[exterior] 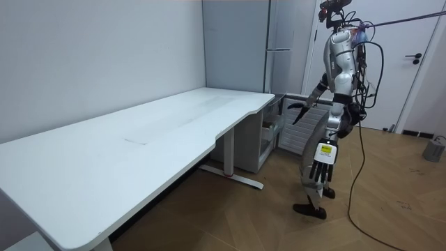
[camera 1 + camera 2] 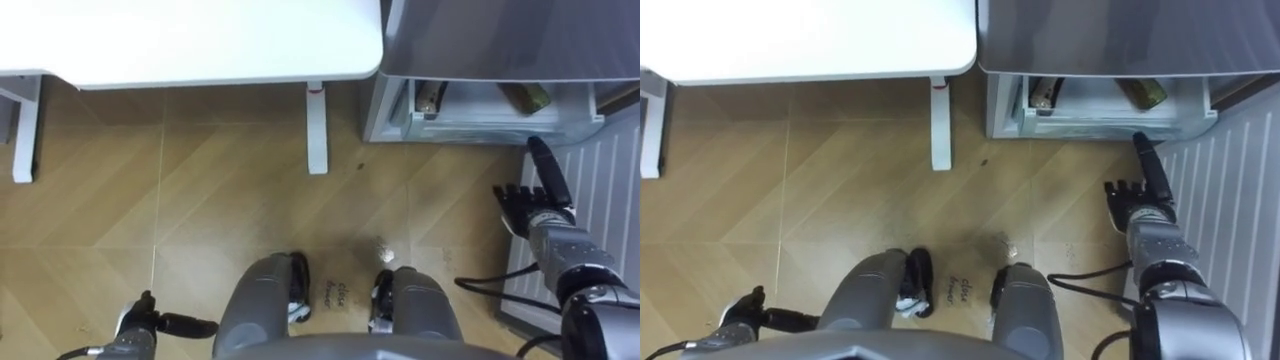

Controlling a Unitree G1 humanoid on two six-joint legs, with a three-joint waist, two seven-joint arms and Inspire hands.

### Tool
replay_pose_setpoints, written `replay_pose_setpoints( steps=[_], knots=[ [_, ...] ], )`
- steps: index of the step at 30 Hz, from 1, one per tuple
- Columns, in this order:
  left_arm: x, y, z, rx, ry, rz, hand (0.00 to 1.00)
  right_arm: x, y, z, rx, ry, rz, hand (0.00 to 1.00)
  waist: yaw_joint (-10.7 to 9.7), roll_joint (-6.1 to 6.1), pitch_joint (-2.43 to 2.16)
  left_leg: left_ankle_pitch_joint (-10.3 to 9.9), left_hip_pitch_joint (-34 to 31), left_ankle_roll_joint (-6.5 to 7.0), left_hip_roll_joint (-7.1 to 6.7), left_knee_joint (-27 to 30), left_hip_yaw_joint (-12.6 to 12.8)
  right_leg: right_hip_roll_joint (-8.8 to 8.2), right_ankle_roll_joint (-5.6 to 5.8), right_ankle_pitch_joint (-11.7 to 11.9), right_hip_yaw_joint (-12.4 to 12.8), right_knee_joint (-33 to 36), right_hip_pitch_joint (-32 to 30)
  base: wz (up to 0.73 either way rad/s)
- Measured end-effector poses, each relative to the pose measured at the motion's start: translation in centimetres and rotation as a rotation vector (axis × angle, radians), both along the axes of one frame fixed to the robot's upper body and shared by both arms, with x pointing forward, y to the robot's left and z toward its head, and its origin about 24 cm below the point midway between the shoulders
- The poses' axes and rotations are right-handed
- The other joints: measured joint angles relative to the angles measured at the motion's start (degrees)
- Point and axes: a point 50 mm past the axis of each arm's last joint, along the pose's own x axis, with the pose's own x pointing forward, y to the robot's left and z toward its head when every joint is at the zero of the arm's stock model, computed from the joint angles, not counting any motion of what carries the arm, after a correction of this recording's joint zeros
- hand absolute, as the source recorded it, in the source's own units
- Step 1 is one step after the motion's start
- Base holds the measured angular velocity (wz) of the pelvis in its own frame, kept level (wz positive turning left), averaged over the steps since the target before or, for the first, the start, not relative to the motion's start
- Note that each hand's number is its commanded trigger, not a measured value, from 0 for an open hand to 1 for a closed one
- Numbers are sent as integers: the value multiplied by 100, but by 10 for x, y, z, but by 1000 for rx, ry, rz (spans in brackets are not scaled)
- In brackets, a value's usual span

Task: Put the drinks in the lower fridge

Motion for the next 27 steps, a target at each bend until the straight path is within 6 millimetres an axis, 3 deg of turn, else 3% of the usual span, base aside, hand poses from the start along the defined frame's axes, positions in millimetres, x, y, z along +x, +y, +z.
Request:
replay_pose_setpoints(
  steps=[5,7,12,15,20,25,27],
  knots=[
    [7,3,2,9,-8,-6,0,6,2,3,14,-31,24,0,-15,-64,37,-21,-495,13,-12,528,52,-122,-35,-228,-9,607,-500,12],
    [5,5,3,14,0,-3,0,7,1,3,14,-42,28,0,-3,-92,54,-120,-697,14,3,831,60,-157,-59,-385,10,968,-710,12],
    [-5,8,2,23,37,-2,0,10,-2,6,0,-69,31,0,21,-115,62,-704,-1485,-17,134,2222,-54,-221,-150,-1039,17,2427,-1421,8],
    [-5,9,2,23,46,2,0,15,-3,10,-11,-95,40,0,115,-130,50,-869,-1903,-35,196,2819,-111,-243,-213,-1237,31,3045,-1823,3],
    [-5,7,1,17,67,-7,0,28,-5,21,-35,-129,64,0,258,-130,42,-941,-2349,-108,244,3351,-214,-259,-300,-1407,18,3612,-2238,3],
    [-6,7,1,16,70,-8,0,45,-9,36,-96,-154,128,0,388,-163,12,-904,-2652,-151,284,3545,-250,-258,-362,-1401,14,3856,-2540,0],
    [-6,7,1,16,71,-9,0,55,-15,48,-123,-181,134,0,437,-193,16,-903,-2722,-151,267,3616,-249,-345,-395,-1430,12,3966,-2611,5]
  ],
)
